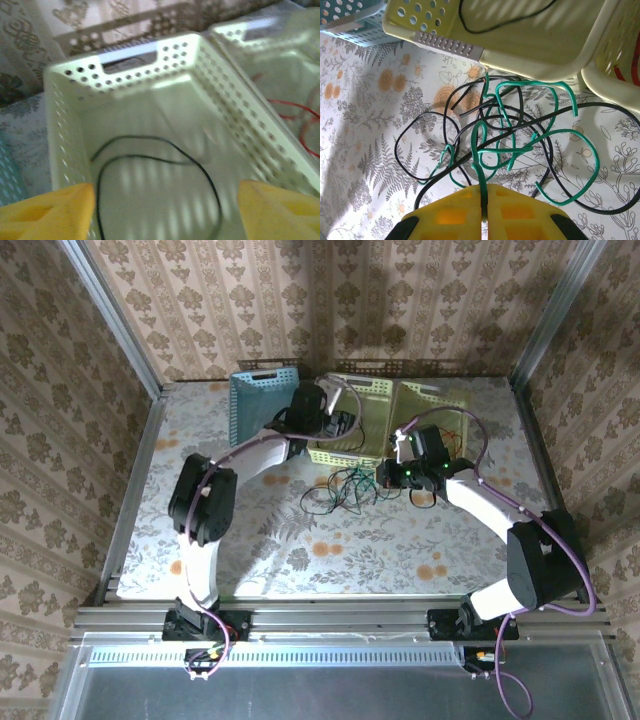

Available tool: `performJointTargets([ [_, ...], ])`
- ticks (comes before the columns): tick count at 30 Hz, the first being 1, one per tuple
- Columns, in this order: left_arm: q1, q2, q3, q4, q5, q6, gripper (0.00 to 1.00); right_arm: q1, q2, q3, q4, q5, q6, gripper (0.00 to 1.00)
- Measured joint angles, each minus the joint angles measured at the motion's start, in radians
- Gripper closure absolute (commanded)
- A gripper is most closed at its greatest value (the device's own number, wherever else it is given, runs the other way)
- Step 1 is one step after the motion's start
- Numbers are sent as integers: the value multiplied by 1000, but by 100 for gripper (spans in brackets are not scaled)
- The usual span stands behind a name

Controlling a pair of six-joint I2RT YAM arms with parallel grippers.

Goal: Untangle the cables

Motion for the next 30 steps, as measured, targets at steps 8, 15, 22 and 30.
performJointTargets([
  [8, 13, -351, -355, 10, 153, -2, 20, -9, 0, -1, -7, 0, -14, 89],
  [15, -95, -340, -428, -93, 261, 32, 12, -22, 5, -5, -7, 5, -14, 89],
  [22, -170, -212, -393, -110, 307, 58, 8, -22, 19, -5, -6, 16, -13, 89],
  [30, -171, -96, -327, -129, 284, 62, 77, -22, 23, -6, -7, 23, -13, 89],
])
